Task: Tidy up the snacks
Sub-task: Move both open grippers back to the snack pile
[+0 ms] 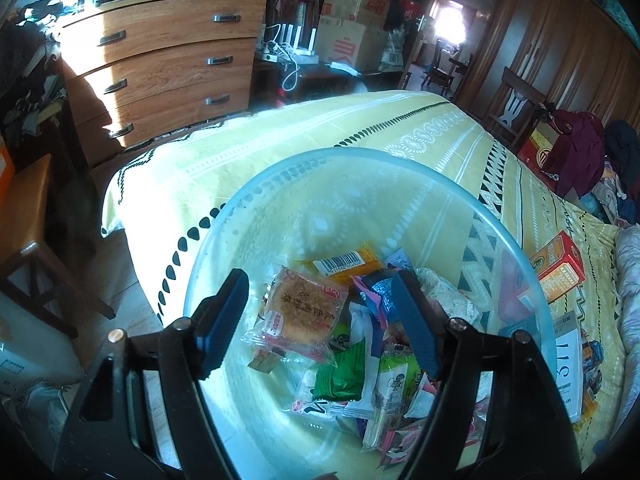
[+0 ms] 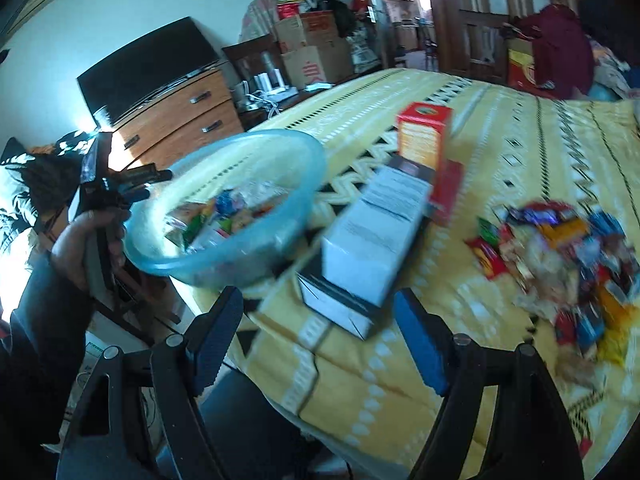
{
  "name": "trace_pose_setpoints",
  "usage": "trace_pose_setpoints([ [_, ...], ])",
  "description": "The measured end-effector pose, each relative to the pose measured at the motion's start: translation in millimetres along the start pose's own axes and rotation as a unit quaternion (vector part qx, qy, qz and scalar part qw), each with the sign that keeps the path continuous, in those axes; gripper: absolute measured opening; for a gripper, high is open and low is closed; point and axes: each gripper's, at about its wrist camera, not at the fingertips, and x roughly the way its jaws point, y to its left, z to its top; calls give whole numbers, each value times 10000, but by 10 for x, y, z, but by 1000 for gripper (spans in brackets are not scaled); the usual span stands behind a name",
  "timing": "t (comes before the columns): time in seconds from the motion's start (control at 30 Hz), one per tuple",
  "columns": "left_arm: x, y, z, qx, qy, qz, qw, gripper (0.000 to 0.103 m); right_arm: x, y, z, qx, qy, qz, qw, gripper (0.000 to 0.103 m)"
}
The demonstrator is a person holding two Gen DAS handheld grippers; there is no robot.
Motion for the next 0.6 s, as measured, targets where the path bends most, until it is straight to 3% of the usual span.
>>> trace_pose_setpoints([
  [0.23, -214, -403, -106, 230, -98, -250, 9994, 75, -265, -683, -634, 870, 257, -432, 9949, 81],
  [0.37, -521, -1076, -203, 840, -290, -890, 9921, 75, -429, -1016, -920, 1303, 232, -617, 9893, 81],
  [0.47, -838, -1824, -428, 1695, -426, -1623, 9711, 75, -520, -1259, -1107, 1584, 214, -771, 9841, 81],
  [0.6, -1176, -2797, -934, 2757, -237, -2700, 9222, 75, -593, -1549, -1310, 1959, 208, -847, 9767, 81],
])
